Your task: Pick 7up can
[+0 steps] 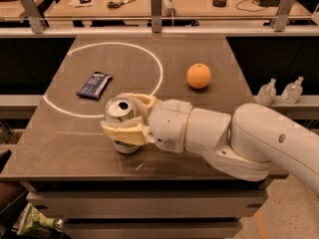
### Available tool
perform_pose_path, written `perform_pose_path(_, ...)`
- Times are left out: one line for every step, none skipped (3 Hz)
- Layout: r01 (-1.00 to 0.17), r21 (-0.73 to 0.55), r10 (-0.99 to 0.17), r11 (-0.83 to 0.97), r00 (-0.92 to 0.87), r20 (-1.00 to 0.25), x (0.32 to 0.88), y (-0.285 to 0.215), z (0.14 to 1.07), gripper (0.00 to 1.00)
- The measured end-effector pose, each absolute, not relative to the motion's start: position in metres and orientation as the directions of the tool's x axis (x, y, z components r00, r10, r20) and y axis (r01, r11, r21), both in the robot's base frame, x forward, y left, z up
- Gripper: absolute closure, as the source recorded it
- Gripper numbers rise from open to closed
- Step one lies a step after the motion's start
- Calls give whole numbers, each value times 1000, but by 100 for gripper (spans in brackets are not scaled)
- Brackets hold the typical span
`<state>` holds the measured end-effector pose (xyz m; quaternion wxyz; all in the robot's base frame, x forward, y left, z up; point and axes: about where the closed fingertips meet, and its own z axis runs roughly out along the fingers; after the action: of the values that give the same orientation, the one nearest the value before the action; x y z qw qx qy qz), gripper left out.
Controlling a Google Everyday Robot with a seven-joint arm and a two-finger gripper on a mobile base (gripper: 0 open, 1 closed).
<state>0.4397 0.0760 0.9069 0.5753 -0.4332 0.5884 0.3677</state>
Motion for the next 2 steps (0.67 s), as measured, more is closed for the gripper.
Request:
perform_pose_path(-921,-101,-77,376,77,-994,459,65,921,100)
perform_pose_path(-901,-147,-64,408,132,-989,486,50,942,100)
